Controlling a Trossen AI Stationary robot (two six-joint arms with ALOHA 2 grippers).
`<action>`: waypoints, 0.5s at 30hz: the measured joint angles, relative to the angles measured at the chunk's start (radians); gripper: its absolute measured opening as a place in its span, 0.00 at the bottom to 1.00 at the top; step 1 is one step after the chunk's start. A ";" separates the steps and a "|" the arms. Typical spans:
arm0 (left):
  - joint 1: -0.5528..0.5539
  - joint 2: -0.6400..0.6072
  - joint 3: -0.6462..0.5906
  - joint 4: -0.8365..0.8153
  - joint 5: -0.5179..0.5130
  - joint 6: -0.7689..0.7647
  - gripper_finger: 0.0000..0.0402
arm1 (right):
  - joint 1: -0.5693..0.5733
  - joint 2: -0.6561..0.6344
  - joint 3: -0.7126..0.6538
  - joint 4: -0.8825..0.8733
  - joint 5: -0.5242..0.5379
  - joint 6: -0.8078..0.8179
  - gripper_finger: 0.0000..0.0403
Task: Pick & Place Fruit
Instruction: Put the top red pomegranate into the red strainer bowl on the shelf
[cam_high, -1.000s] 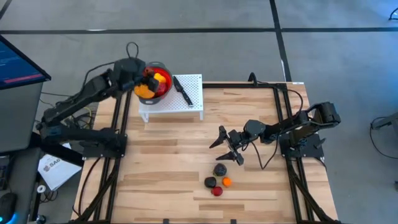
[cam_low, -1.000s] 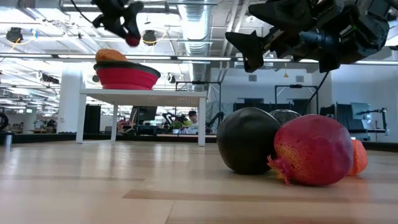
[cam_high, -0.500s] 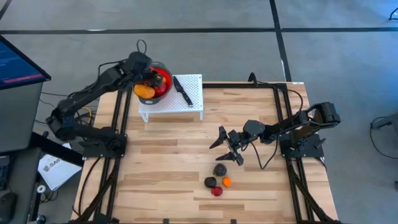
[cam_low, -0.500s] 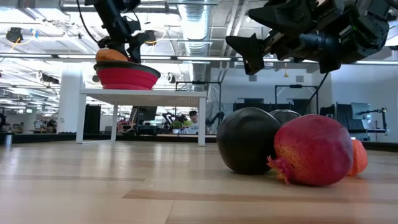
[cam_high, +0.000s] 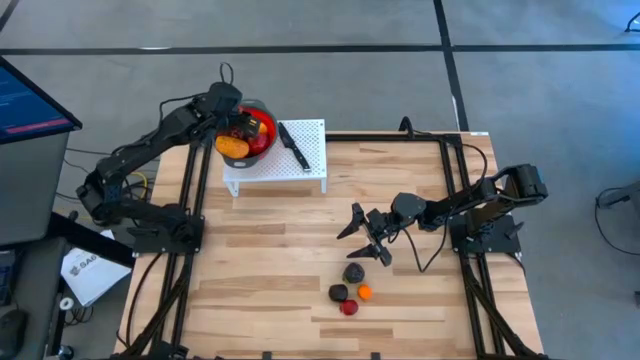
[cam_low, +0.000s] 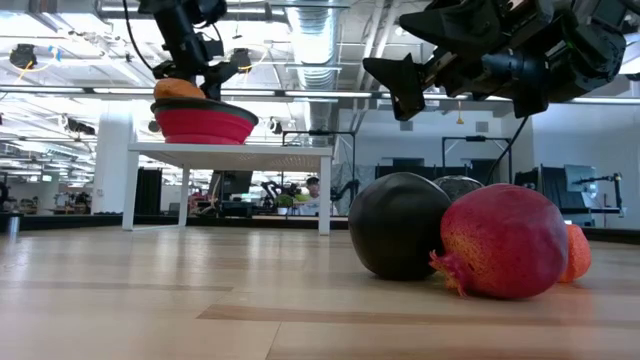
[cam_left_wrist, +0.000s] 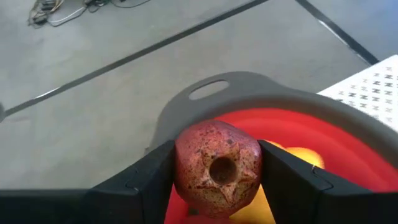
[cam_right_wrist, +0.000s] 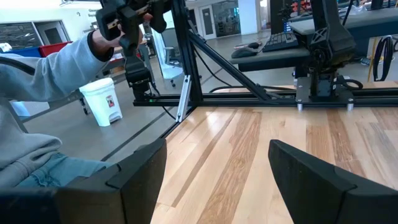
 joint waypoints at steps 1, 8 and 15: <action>0.006 0.001 0.000 -0.003 0.000 0.000 0.52 | 0.000 0.000 0.000 0.000 0.000 0.003 0.69; 0.021 0.005 -0.001 -0.016 0.008 -0.008 0.52 | 0.000 0.000 0.000 0.000 0.000 0.007 0.69; 0.040 0.005 -0.001 -0.036 0.016 -0.026 0.53 | 0.000 0.000 0.000 0.001 0.000 0.007 0.69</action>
